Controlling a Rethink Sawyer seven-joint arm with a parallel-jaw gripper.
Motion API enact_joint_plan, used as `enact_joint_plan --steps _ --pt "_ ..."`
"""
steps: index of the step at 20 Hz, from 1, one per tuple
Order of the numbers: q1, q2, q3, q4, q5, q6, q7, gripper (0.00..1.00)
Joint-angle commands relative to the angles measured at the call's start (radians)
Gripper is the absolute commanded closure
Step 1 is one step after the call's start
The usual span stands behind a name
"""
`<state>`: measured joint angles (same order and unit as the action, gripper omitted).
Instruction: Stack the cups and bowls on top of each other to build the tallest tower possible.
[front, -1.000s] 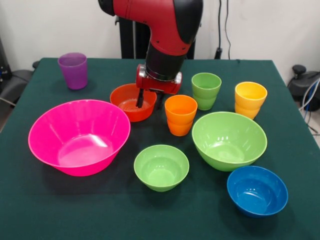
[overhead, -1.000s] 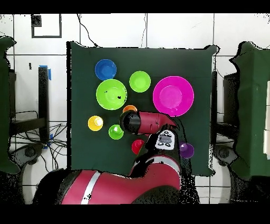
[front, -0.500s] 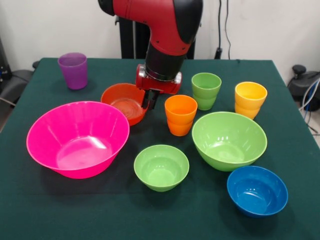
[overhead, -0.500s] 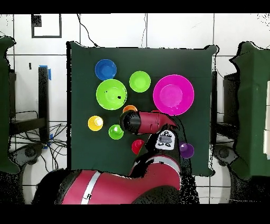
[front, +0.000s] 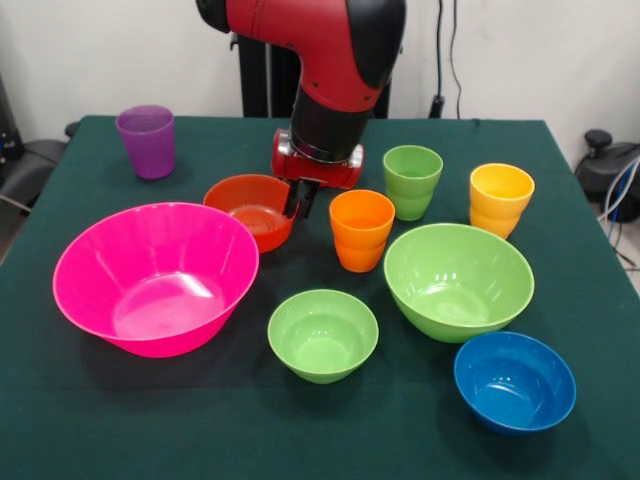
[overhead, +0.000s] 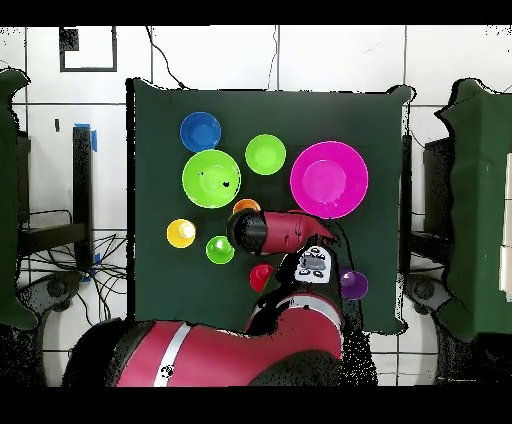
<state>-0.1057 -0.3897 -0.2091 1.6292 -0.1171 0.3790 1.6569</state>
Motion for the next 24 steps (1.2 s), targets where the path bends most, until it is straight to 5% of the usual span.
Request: enact_joint_plan --steps 1,24 --pt "0.016 0.032 0.077 -0.068 0.03 0.054 0.133 1.0" --pt "0.074 -0.23 0.021 0.057 0.036 0.397 0.113 1.0"
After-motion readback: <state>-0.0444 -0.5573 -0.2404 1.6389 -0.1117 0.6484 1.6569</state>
